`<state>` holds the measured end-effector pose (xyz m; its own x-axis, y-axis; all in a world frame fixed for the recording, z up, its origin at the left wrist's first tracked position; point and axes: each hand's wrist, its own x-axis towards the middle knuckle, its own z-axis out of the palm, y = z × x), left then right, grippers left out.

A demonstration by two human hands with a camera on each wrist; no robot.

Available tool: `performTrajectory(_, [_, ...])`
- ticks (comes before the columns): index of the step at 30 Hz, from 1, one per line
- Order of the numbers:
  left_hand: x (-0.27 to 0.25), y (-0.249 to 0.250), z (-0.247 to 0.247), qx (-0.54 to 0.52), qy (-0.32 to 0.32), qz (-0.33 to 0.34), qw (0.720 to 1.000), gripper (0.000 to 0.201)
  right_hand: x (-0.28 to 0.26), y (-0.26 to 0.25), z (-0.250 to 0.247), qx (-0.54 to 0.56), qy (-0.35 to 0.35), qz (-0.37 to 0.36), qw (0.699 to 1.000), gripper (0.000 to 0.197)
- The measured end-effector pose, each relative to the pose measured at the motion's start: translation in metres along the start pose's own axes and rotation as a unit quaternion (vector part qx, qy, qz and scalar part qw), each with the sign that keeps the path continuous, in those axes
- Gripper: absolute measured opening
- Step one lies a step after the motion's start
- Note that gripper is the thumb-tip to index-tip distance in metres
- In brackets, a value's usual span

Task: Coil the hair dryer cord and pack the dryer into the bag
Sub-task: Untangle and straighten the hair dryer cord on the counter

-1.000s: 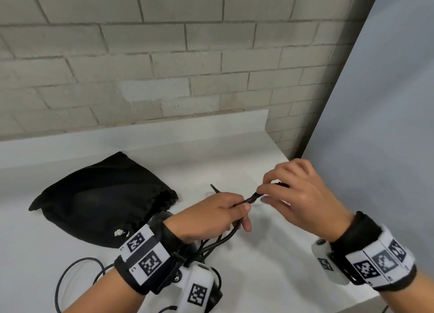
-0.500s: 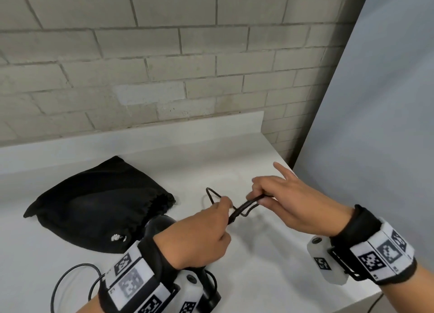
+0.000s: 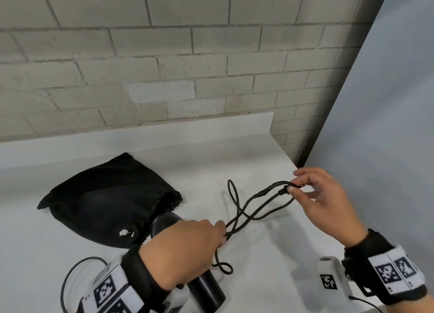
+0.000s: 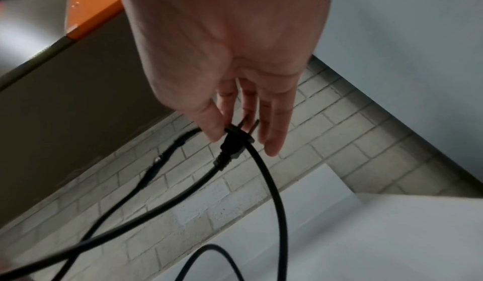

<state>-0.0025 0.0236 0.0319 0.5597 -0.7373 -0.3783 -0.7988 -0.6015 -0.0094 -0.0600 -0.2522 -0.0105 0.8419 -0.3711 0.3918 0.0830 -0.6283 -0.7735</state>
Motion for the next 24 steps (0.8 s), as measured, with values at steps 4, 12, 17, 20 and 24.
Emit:
performTrajectory(4, [-0.011, -0.005, -0.022, -0.026, -0.009, 0.035, 0.999, 0.019, -0.009, 0.013, 0.009, 0.061, 0.007, 0.103, 0.993, 0.016])
performTrajectory(12, [-0.002, 0.0, -0.045, -0.366, 0.14, 0.045, 0.919, 0.033, -0.033, 0.013, 0.04, -0.176, -0.01, -0.017, 0.984, 0.011])
performTrajectory(17, [0.008, 0.005, -0.052, -0.427, 0.103, 0.047, 0.897, 0.035, -0.037, 0.028, 0.05, -0.14, -0.033, 0.046, 0.988, 0.019])
performTrajectory(20, [0.002, -0.009, -0.064, -0.49, 0.064, 0.057, 0.868, 0.034, -0.029, 0.054, 0.041, -0.128, -0.053, 0.16, 0.977, 0.017])
performTrajectory(24, [-0.004, -0.028, -0.08, -0.576, 0.098, 0.05, 0.81, 0.03, -0.034, 0.065, 0.03, -0.215, -0.127, 0.23, 0.941, 0.033])
